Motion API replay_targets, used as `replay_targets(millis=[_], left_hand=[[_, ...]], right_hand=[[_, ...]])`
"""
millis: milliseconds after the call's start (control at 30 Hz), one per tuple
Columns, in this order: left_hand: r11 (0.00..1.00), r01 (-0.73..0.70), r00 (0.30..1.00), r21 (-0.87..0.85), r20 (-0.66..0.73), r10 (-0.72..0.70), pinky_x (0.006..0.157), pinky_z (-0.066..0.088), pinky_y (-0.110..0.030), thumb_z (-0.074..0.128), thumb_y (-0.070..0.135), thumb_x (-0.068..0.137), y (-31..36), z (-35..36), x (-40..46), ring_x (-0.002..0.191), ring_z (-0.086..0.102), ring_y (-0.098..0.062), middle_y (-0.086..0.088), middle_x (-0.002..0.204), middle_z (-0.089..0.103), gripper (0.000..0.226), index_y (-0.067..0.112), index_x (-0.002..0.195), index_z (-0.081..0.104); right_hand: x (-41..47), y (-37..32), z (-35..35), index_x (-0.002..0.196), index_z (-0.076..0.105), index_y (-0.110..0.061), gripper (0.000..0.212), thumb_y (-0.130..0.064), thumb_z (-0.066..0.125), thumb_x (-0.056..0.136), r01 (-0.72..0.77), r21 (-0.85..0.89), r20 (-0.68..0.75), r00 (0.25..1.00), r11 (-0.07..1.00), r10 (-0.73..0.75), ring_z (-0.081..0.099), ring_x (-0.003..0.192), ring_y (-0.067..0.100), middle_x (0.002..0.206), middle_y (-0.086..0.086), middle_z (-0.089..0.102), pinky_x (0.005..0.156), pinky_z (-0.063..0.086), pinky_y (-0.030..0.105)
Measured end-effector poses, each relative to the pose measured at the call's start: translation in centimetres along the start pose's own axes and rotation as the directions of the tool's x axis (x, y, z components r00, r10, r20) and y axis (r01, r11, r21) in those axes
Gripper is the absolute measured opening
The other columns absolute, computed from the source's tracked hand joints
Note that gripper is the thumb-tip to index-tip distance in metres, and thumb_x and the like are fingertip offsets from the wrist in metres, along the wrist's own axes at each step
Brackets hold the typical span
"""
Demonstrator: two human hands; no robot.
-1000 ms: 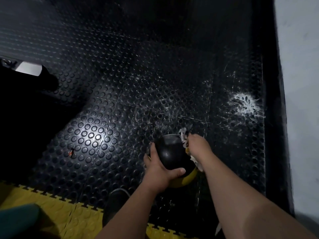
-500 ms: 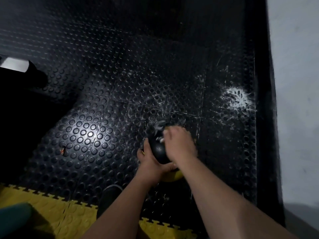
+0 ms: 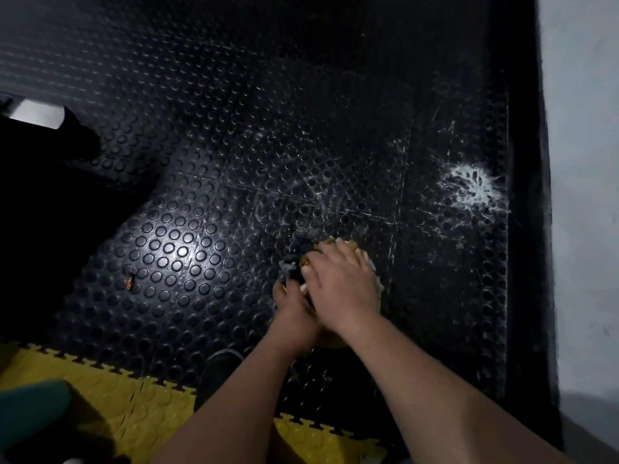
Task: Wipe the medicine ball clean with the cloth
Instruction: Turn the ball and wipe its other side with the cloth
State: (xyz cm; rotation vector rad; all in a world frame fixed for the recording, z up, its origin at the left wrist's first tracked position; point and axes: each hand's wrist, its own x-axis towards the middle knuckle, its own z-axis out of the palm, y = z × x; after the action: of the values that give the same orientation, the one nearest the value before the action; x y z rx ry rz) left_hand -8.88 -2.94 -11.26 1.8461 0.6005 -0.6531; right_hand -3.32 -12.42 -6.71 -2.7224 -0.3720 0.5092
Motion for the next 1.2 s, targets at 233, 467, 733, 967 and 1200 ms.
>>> replay_targets(millis=[233,467,733,967,1200], left_hand=[[0.999,-0.014,1.0,-0.053,-0.016,0.013,0.12,0.029,-0.056,0.096,0.05,0.047,0.2,0.4,-0.1,0.152,0.015,-0.035,0.011,0.163,-0.016,0.143,0.061,0.146,-0.006],[0.993,-0.057,0.998,0.106,-0.023,0.06,0.122,0.023,-0.042,0.08,0.03,0.08,-0.3,0.4,0.0,0.152,0.014,-0.025,-0.005,0.166,-0.014,0.114,0.026,0.16,0.0],[0.999,0.002,1.0,0.04,-0.012,-0.001,0.119,0.029,-0.059,0.095,0.055,0.048,0.6,1.3,-0.3,0.151,0.015,-0.04,0.011,0.163,-0.021,0.144,0.061,0.145,-0.011],[0.997,-0.047,0.999,0.057,0.015,0.046,0.123,0.016,-0.045,0.091,0.034,0.071,-0.2,0.5,-0.2,0.155,0.002,-0.037,-0.01,0.166,-0.022,0.132,0.037,0.159,-0.008],[0.998,-0.041,0.999,0.051,-0.02,0.043,0.119,0.03,-0.058,0.094,0.058,0.046,-0.1,0.9,-0.1,0.15,0.02,-0.039,0.012,0.163,-0.015,0.143,0.063,0.145,-0.01]], right_hand=[[5.1,5.3,-2.3,0.123,0.065,-0.008,0.046,-0.037,0.032,0.108,-0.596,0.352,0.292,0.803,0.722,0.52,0.055,0.099,0.029,0.127,0.016,0.063,0.081,0.039,0.036],[-0.1,-0.6,0.0,0.135,0.061,-0.029,0.042,-0.042,0.032,0.107,-0.063,0.028,-0.041,0.997,0.998,0.064,0.028,0.15,0.018,0.154,-0.009,0.047,0.126,0.014,0.042],[2.7,4.8,-2.3,0.094,0.061,-0.023,0.034,-0.041,0.035,0.107,-0.553,0.433,0.151,0.823,0.712,0.548,0.057,0.084,0.019,0.105,0.004,0.066,0.08,0.05,0.04],[-1.9,1.3,0.1,0.146,0.053,-0.025,0.046,-0.043,0.033,0.108,-0.11,0.159,-0.067,0.99,0.981,0.122,0.021,0.154,0.014,0.159,-0.011,0.041,0.127,0.012,0.037],[2.6,6.1,-2.0,0.109,0.067,-0.011,0.04,-0.038,0.037,0.108,-0.632,0.449,0.183,0.757,0.631,0.627,0.059,0.092,0.027,0.106,0.007,0.067,0.083,0.049,0.04]])
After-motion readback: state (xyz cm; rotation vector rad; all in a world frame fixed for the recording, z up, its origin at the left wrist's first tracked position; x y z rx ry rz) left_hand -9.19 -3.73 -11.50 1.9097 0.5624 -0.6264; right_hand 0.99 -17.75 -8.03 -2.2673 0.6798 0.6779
